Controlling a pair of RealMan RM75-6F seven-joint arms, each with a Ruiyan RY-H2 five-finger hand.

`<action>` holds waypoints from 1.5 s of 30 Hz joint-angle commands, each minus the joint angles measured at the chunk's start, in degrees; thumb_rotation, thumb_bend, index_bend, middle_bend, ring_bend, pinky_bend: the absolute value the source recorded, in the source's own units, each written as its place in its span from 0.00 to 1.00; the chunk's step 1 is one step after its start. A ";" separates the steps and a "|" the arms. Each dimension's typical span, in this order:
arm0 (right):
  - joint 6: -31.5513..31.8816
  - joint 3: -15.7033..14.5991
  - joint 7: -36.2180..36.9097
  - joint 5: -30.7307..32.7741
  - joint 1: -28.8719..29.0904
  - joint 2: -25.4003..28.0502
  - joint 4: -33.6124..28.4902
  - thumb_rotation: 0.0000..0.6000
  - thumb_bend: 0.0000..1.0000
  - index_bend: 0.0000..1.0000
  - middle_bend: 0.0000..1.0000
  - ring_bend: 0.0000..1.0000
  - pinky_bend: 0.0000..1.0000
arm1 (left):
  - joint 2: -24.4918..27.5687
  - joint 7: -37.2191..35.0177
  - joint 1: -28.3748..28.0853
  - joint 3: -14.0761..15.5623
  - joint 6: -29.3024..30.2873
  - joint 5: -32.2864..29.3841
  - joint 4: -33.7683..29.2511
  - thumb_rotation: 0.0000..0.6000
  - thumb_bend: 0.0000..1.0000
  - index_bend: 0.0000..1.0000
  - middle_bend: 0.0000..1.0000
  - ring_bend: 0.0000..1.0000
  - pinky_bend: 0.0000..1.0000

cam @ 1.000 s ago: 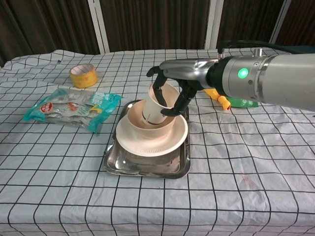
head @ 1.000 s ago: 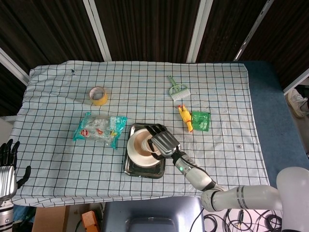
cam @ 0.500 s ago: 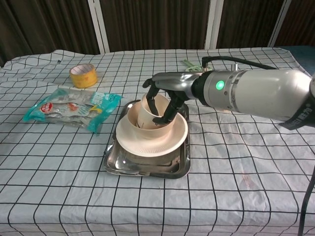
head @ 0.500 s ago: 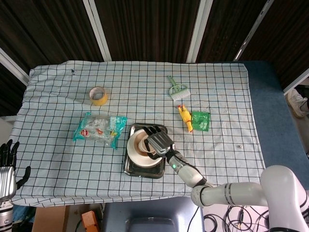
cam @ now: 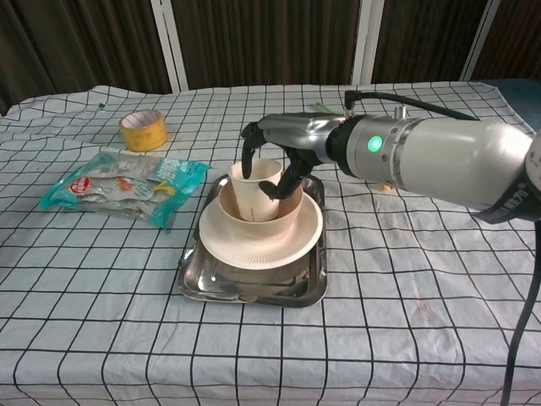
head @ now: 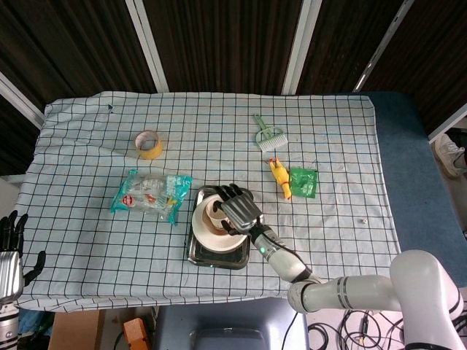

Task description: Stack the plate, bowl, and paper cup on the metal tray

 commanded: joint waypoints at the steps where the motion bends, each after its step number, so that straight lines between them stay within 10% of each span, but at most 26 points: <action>1: 1.13 -0.50 0.00 -1.60 -0.66 0.08 -0.55 1.00 0.46 0.32 0.00 0.00 0.00 | 0.03 0.08 0.03 0.02 0.03 0.01 -0.10 1.00 0.36 0.00 0.00 0.00 0.00; 14: 10.57 -4.42 -3.07 -9.37 -6.71 9.13 -14.34 1.00 0.32 0.12 0.00 0.00 0.00 | 0.56 -0.01 1.02 -0.05 2.31 0.71 -0.98 1.00 0.36 0.00 0.00 0.00 0.00; 23: 22.83 -19.18 -6.20 -23.69 -19.95 22.30 -25.34 1.00 0.32 0.02 0.00 0.00 0.00 | 1.56 0.50 2.03 0.87 4.35 2.65 -2.31 1.00 0.37 0.00 0.00 0.00 0.00; 29: 36.27 -25.62 -7.74 -32.21 -32.77 22.73 -17.96 1.00 0.32 0.00 0.00 0.00 0.00 | 2.56 1.88 2.52 1.36 4.03 2.56 -3.94 1.00 0.38 0.00 0.00 0.00 0.00; 45: 45.95 -20.14 5.15 -36.11 -48.26 18.88 -3.69 1.00 0.32 0.00 0.00 0.00 0.00 | 6.76 7.62 3.49 3.13 -1.04 -0.87 -11.88 1.00 0.38 0.00 0.00 0.00 0.00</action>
